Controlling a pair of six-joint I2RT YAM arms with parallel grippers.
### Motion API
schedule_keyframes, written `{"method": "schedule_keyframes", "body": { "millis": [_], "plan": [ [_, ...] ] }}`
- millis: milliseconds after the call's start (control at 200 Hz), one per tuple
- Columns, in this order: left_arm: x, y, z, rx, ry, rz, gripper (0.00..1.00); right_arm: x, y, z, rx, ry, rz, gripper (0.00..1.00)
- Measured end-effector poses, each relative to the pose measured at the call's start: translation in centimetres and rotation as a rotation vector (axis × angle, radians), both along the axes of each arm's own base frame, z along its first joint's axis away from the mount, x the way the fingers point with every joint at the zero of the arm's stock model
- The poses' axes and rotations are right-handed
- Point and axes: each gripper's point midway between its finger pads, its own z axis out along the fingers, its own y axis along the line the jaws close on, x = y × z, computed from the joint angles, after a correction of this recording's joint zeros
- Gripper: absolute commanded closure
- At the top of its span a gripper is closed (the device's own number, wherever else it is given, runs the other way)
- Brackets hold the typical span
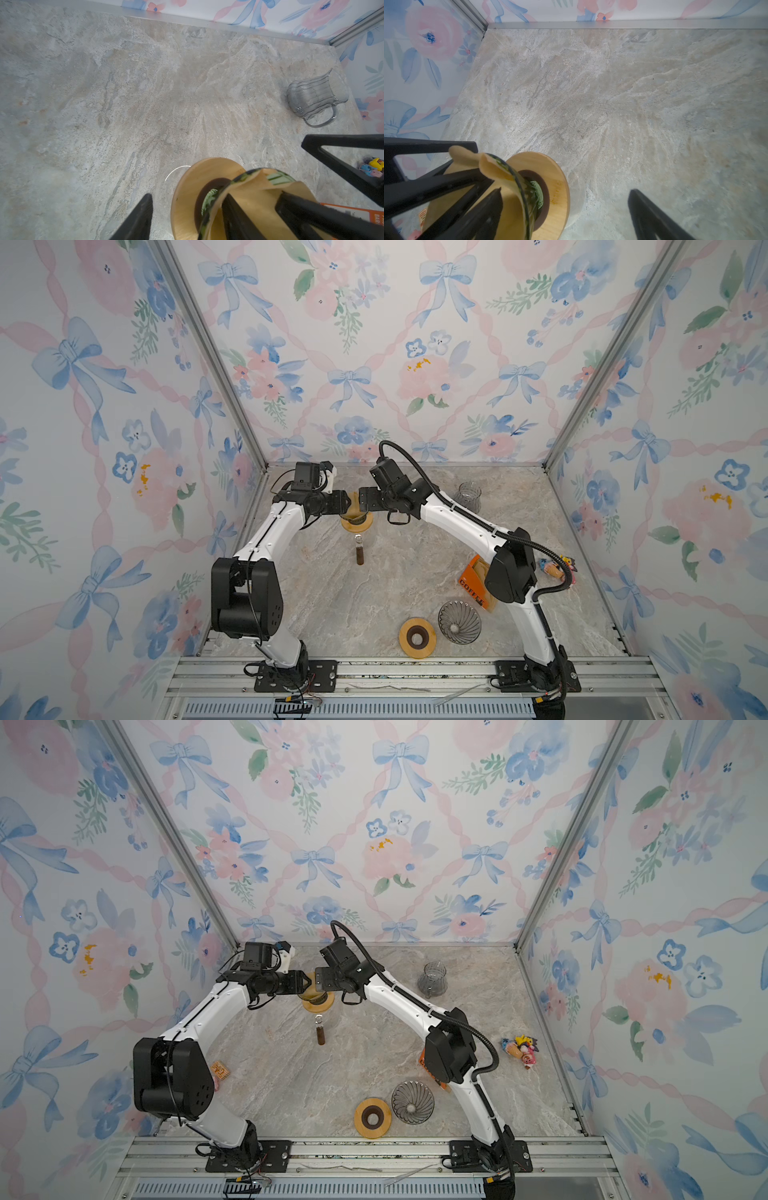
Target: Place the coffee filter in the dripper
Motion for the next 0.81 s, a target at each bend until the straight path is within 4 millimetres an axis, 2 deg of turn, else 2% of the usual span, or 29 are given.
{"method": "schedule_keyframes", "body": {
  "millis": [310, 595, 805],
  "plan": [
    [0.0, 0.1, 0.0, 0.003, 0.0, 0.002, 0.43, 0.0, -1.3, -0.7, -0.049, 0.016, -0.043, 0.03],
    [0.0, 0.2, 0.0, 0.007, -0.001, 0.007, 0.4, 0.1, -1.5, -0.7, -0.055, 0.009, -0.056, 0.03],
    [0.0, 0.2, 0.0, 0.008, -0.001, 0.007, 0.4, 0.0, -1.7, -1.5, -0.068, 0.023, -0.061, 0.03]
  ]
}}
